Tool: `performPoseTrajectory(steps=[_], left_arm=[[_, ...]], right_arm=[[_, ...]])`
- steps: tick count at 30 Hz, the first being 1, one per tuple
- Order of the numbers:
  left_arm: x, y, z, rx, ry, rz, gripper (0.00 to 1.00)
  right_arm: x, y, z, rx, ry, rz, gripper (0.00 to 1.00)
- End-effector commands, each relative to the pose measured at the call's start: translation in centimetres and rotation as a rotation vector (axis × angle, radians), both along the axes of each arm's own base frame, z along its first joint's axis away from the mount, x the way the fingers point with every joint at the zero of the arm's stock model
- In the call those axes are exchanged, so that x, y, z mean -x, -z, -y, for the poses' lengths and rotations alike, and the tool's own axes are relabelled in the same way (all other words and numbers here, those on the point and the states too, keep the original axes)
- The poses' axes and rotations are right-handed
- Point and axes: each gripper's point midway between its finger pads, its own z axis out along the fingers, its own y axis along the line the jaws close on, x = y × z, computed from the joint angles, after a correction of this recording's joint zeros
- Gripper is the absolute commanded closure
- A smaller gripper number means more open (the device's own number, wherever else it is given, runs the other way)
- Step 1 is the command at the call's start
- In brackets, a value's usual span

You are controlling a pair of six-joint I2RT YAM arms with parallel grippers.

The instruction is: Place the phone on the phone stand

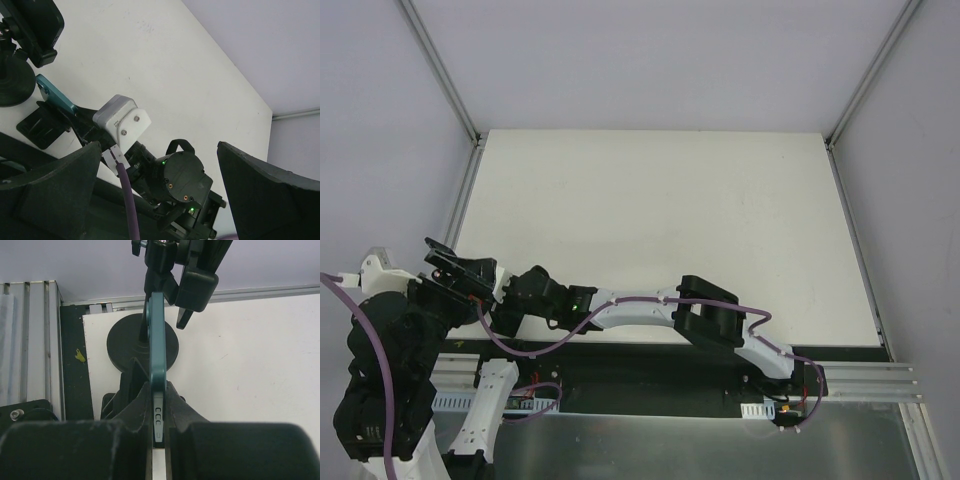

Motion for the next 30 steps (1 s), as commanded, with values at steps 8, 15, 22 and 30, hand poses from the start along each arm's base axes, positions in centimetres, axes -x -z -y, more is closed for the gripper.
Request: performPoseTrajectory(steps=[8, 15, 22, 30], left_arm=[[-1.2, 0.0, 0.5, 0.003, 0.035, -0.005, 0.02], [-1.6, 0.2, 0.7, 0.012, 0.041, -0.016, 0.02], [-1.6, 0.2, 0.7, 0.011, 0.043, -0.017, 0.02], [-1.5, 0.3, 0.6, 0.005, 0.041, -0.016, 0.01]], right_arm=[[2.2, -6.5, 0.0, -0.128, -0.107, 0.067, 1.0], [2.3, -6.7, 0.3, -0.137, -0.113, 0.076, 1.0], [2.5, -6.2, 0.1, -0.132, -0.111, 0.048, 1.0], [3.3, -5.6, 0.1, -0.114, -0.121, 0.06, 0.69]])
